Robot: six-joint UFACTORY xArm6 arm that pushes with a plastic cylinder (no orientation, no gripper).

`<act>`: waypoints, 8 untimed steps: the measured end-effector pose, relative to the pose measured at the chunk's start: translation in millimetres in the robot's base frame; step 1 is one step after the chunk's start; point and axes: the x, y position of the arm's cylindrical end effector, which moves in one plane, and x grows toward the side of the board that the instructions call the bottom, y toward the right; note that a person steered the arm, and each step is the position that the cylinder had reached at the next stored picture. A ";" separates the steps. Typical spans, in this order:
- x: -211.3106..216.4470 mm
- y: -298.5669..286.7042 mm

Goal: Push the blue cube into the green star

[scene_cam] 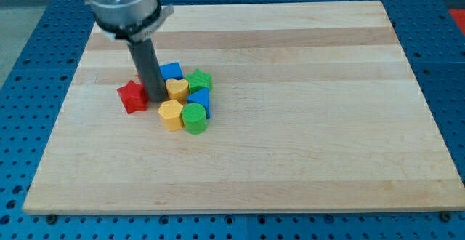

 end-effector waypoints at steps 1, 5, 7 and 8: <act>-17.7 -11.6; -56.9 -10.2; -44.1 9.8; -16.7 72.6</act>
